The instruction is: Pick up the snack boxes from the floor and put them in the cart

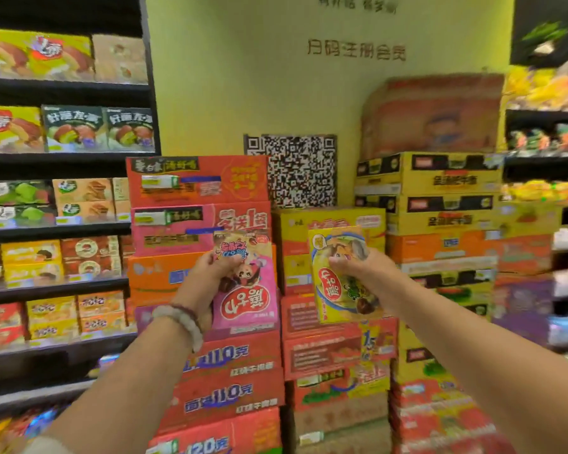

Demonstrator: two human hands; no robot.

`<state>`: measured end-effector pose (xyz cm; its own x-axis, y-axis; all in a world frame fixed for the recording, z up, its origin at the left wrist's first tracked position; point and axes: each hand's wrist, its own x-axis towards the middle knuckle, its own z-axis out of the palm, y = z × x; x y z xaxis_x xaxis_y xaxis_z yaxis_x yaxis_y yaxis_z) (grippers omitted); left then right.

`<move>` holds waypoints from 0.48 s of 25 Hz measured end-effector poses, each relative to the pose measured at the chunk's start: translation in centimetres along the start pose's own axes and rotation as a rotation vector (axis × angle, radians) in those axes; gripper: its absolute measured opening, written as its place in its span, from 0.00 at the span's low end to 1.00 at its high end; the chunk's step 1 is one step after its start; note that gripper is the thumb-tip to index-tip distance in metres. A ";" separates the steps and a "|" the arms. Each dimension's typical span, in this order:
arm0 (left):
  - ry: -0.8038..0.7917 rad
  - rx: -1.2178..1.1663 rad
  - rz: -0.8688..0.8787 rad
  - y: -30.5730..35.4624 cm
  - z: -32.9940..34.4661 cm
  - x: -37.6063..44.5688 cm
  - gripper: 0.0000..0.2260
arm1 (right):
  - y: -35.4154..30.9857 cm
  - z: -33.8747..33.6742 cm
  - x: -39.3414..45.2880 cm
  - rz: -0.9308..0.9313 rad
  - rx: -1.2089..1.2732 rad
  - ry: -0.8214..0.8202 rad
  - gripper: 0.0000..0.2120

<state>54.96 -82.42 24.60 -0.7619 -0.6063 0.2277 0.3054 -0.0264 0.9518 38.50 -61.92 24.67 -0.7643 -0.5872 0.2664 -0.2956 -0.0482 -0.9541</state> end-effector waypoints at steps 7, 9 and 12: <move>-0.304 -0.081 -0.070 -6.5 17.9 5.2 0.18 | 3.5 -17.5 -2.3 0.072 -0.107 0.276 0.31; -0.352 -0.099 -0.112 -8.6 22.1 6.9 0.08 | 4.4 -21.1 -2.5 0.078 -0.132 0.368 0.30; -0.464 -0.120 -0.182 -10.6 28.3 9.4 0.09 | 5.2 -25.7 -2.3 0.064 -0.121 0.460 0.18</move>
<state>28.45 -65.36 22.40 -0.9738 -0.1676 0.1537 0.1872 -0.2067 0.9603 24.01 -40.03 22.57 -0.9495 -0.1658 0.2664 -0.2832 0.0873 -0.9551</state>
